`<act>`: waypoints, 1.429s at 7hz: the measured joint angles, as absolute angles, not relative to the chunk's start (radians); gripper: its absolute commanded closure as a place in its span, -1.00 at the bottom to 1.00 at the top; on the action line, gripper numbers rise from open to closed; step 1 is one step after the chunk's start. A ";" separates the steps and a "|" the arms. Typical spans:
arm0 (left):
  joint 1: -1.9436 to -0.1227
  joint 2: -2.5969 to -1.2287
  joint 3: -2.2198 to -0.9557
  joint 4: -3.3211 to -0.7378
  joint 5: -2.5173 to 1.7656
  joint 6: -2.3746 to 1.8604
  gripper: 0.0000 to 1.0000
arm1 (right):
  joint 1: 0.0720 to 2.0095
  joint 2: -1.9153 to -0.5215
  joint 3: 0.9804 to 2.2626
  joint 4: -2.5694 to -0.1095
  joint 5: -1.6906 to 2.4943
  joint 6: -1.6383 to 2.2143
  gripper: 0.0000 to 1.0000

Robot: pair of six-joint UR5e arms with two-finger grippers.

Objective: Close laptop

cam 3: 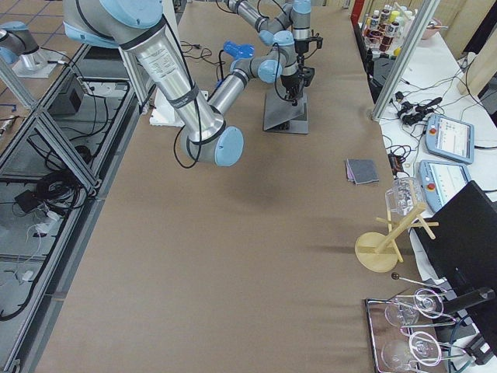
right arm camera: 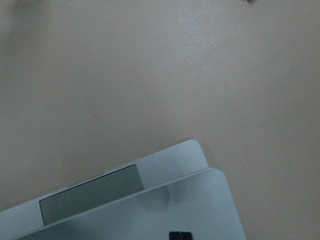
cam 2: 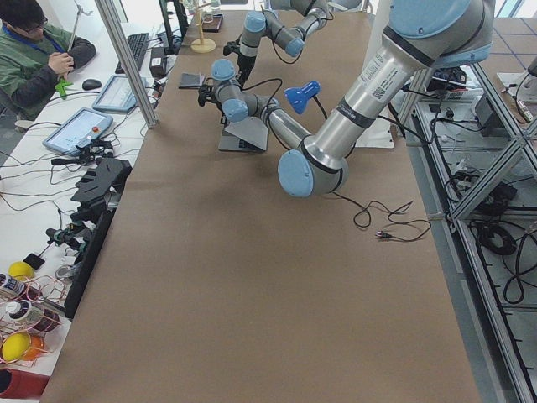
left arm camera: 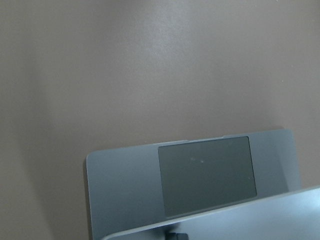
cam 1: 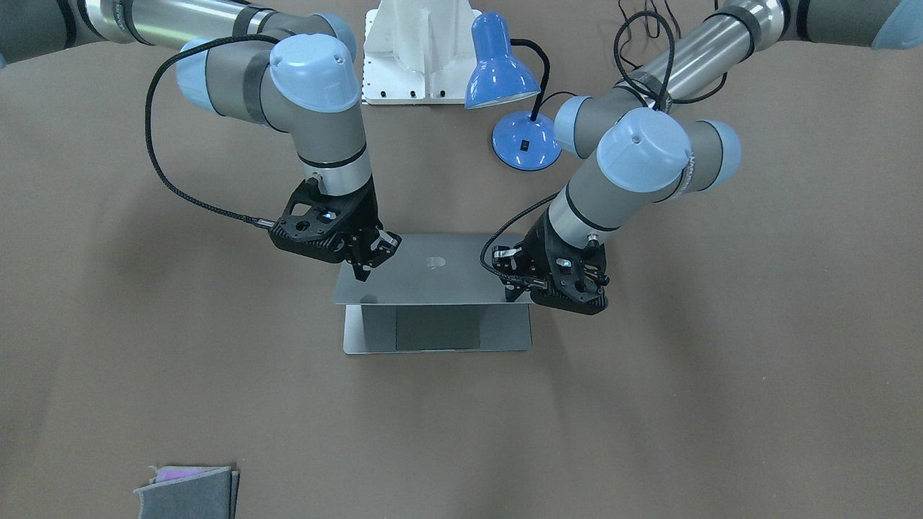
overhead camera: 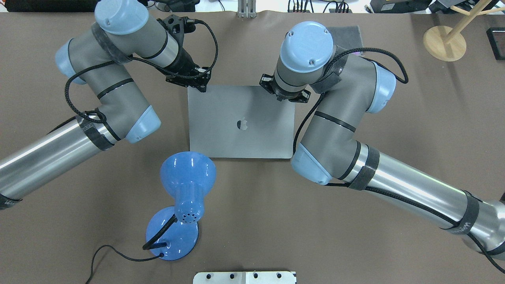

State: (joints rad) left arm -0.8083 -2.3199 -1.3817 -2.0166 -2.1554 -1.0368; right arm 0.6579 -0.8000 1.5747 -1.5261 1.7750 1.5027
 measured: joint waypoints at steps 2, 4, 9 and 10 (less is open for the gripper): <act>-0.808 -2.328 -1.346 -2.018 -2.139 -1.017 1.00 | 0.660 -0.781 1.479 -1.447 1.774 1.503 1.00; -0.807 -2.334 -1.314 -2.019 -2.124 -0.997 1.00 | 0.663 -0.764 1.425 -1.422 1.773 1.502 1.00; -0.764 -2.343 -1.246 -2.026 -2.031 -0.970 1.00 | 0.661 -0.741 1.313 -1.352 1.769 1.502 1.00; -0.752 -2.341 -1.241 -2.026 -2.010 -0.971 1.00 | 0.657 -0.740 1.290 -1.335 1.766 1.502 1.00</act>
